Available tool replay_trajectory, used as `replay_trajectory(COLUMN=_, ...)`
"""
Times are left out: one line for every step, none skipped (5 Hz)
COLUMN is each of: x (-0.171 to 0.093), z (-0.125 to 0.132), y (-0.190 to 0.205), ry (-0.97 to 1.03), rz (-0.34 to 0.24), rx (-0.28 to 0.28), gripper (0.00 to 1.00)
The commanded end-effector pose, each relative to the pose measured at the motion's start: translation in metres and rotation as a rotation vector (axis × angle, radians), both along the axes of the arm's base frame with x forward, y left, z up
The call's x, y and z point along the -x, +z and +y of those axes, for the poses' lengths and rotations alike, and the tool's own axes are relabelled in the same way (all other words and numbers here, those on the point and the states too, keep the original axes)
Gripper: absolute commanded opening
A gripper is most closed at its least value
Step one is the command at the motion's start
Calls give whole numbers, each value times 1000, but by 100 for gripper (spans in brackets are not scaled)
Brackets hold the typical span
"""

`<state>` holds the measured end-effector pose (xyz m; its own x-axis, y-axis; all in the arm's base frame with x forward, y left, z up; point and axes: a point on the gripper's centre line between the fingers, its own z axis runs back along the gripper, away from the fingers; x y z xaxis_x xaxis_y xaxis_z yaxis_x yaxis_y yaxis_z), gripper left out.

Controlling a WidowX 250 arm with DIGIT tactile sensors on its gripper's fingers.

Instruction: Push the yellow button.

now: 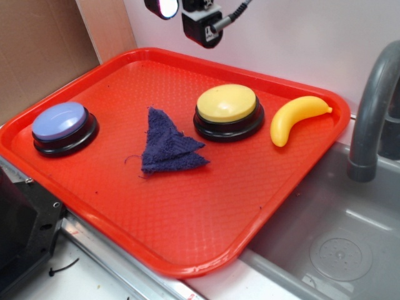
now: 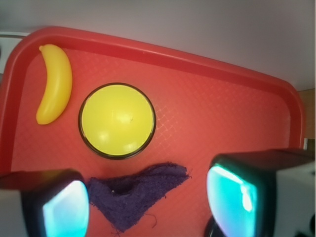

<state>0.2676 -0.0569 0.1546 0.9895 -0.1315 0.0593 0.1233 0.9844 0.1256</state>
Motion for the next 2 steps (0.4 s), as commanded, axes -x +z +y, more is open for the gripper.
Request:
replay_trajectory(x=4, z=-6, y=41, ry=12, rz=-108, rx=15, gripper=100)
replay_trajectory(x=12, z=-7, y=49, ry=31, rz=-120, rx=-9, gripper=100)
